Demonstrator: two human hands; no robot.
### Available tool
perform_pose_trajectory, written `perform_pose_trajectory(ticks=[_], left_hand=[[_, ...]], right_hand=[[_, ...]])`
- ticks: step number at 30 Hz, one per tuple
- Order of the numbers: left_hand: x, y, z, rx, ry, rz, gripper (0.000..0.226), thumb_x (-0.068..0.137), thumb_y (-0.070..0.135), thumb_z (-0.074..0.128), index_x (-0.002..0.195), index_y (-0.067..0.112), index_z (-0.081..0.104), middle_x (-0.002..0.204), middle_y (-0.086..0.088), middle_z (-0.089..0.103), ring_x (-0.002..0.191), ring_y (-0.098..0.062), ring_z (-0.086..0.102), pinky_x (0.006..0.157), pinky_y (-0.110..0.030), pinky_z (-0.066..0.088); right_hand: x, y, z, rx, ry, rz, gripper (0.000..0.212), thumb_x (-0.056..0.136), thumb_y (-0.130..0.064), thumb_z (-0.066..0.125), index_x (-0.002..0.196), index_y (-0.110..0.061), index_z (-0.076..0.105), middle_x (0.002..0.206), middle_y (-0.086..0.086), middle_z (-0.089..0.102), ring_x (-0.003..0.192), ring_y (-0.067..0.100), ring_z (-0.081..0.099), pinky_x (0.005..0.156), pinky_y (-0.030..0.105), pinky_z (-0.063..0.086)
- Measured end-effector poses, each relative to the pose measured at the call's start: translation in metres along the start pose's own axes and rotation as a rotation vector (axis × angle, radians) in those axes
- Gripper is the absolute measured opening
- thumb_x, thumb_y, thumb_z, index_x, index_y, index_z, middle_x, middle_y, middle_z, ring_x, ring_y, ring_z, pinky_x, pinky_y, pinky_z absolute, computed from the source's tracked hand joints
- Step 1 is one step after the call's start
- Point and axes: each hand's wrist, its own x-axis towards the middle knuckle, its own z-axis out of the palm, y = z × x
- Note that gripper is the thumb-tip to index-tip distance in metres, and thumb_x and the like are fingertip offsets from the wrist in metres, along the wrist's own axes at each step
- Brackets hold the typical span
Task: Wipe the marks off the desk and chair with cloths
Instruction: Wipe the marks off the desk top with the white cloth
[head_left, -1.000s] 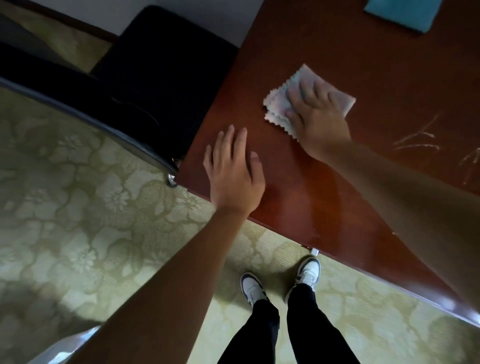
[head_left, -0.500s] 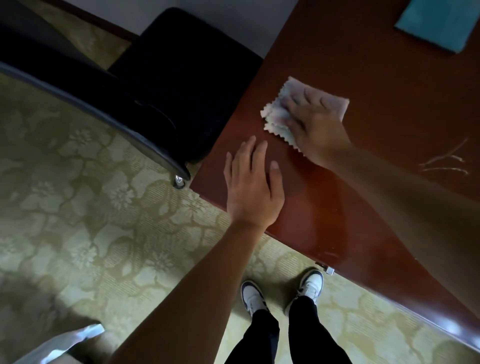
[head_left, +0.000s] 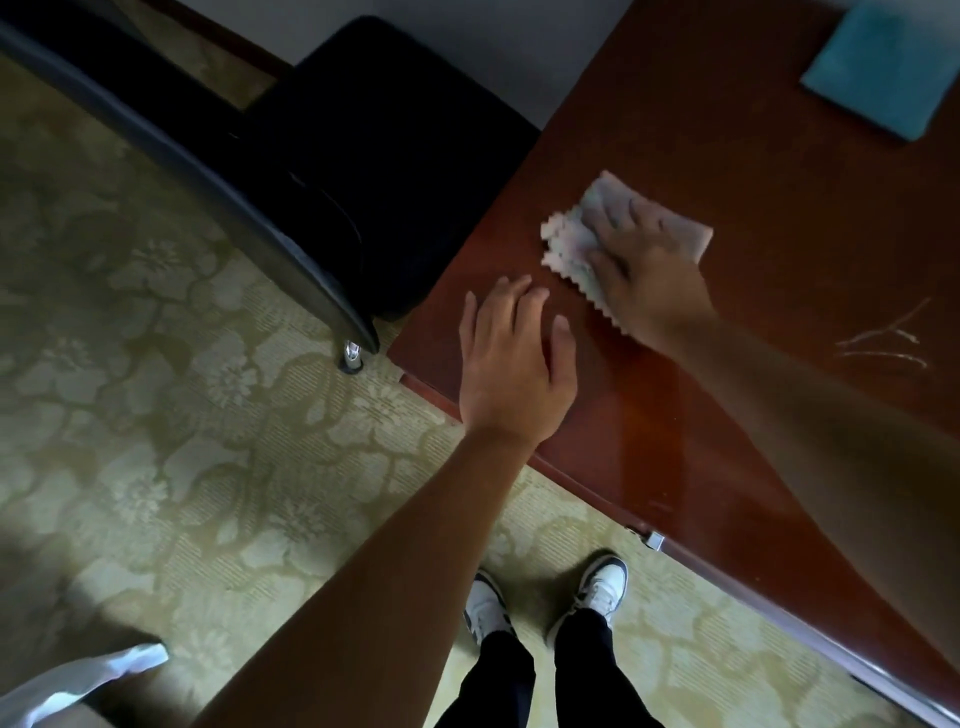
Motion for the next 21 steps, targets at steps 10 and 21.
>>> perform_pose_trajectory(ticks=[10, 21], left_hand=[[-0.001, 0.0, -0.001, 0.011, 0.041, -0.012, 0.019, 0.074, 0.003, 0.057, 0.091, 0.004, 0.065, 0.105, -0.012, 0.062, 0.11, -0.032, 0.057, 0.116, -0.055, 0.029], [-0.004, 0.001, 0.0, 0.155, -0.01, 0.15, 0.029, 0.076, 0.014, 0.054, 0.101, 0.012, 0.069, 0.116, -0.005, 0.066, 0.119, -0.028, 0.058, 0.114, -0.057, 0.03]], right_hand=[[0.045, -0.028, 0.004, -0.173, -0.253, -0.362, 0.046, 0.105, -0.028, 0.034, 0.151, -0.023, 0.031, 0.161, 0.004, 0.02, 0.15, 0.024, 0.008, 0.121, 0.043, 0.009], [-0.181, -0.017, 0.035, -0.111, -0.018, -0.209, 0.042, 0.101, -0.028, 0.039, 0.141, -0.021, 0.05, 0.153, 0.003, 0.039, 0.145, 0.026, 0.028, 0.115, 0.05, 0.028]])
